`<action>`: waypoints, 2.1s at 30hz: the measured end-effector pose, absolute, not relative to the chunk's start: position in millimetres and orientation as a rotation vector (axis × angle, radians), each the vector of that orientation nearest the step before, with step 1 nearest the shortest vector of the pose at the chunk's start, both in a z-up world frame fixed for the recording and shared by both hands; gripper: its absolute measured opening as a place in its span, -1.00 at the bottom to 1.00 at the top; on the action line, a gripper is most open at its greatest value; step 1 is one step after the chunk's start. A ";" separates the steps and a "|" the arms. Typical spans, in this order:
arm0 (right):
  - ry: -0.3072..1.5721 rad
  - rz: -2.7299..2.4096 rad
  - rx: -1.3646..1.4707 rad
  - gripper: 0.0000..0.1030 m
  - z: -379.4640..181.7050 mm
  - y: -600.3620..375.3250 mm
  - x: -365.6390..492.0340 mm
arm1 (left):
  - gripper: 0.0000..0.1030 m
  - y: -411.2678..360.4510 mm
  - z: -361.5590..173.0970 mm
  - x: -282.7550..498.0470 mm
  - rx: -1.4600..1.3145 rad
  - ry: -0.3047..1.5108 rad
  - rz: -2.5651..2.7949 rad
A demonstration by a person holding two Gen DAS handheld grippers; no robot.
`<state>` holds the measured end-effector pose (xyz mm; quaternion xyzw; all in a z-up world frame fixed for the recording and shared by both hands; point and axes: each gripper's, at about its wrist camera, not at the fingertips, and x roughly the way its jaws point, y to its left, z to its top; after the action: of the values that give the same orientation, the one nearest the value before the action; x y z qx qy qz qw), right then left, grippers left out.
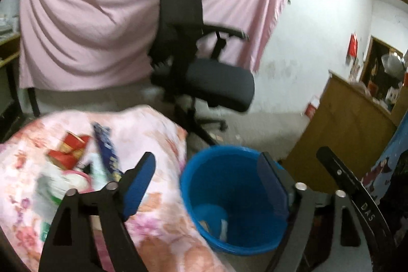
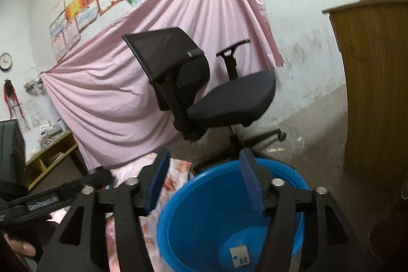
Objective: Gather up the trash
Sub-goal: 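Release the phone case and paper strip into the blue basin from both grippers, then grasp the green wrapper with the left gripper while the right gripper grasps the white container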
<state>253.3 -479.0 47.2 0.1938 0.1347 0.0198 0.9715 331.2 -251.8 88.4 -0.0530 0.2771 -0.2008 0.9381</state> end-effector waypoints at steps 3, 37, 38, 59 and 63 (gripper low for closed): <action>0.225 0.048 0.388 0.76 55.8 -469.3 248.4 | 0.94 -227.7 100.4 315.5 -0.131 0.495 -0.354; 0.254 0.279 -0.039 1.00 49.0 -269.8 269.8 | 0.96 -55.3 39.3 244.3 -0.044 0.425 -0.042; 0.285 0.279 -0.051 1.00 46.3 -266.2 274.8 | 0.96 -55.3 36.6 247.4 -0.043 0.441 -0.047; 0.730 0.416 -0.059 -0.16 1.0 -254.3 320.5 | -0.18 -76.2 -10.5 304.2 -0.061 0.808 -0.307; 0.776 0.439 -0.057 -0.16 -3.7 -251.5 327.0 | -0.28 -75.5 -14.2 314.2 -0.088 0.844 -0.321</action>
<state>327.0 -251.5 -3.7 -0.0276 0.3753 0.2123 0.9018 314.2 -75.5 -14.2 -0.0423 0.4079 -0.1549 0.8988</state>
